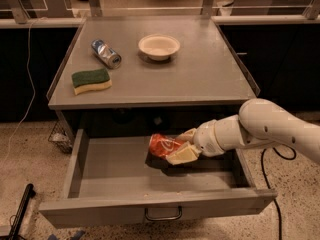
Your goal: Place coke can into top drawer
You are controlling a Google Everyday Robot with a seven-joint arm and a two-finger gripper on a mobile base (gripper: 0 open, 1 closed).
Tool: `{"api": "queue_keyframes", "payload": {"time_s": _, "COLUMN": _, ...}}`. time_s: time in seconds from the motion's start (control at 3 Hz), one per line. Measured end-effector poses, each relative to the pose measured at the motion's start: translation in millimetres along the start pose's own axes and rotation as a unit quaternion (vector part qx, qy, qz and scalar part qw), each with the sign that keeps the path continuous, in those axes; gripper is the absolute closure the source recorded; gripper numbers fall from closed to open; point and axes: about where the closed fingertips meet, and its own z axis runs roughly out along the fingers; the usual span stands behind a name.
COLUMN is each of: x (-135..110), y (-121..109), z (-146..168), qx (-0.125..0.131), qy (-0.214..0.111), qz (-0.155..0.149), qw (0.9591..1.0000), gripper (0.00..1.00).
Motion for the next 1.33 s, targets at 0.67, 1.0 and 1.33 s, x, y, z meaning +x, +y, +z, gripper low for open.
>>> {"api": "queue_keyframes", "payload": {"time_s": 0.67, "x": 25.0, "y": -34.3, "z": 15.3, "qx": 0.024, "qy": 0.016, "qz": 0.010, "qw": 0.9995, "gripper": 1.00}}
{"api": "queue_keyframes", "payload": {"time_s": 1.0, "x": 39.1, "y": -26.0, "z": 28.7, "qx": 0.021, "qy": 0.019, "qz": 0.023, "qw": 0.9993, "gripper": 1.00}}
{"api": "queue_keyframes", "payload": {"time_s": 1.33, "x": 46.3, "y": -15.8, "z": 41.2, "qx": 0.021, "qy": 0.022, "qz": 0.032, "qw": 0.9990, "gripper": 1.00}}
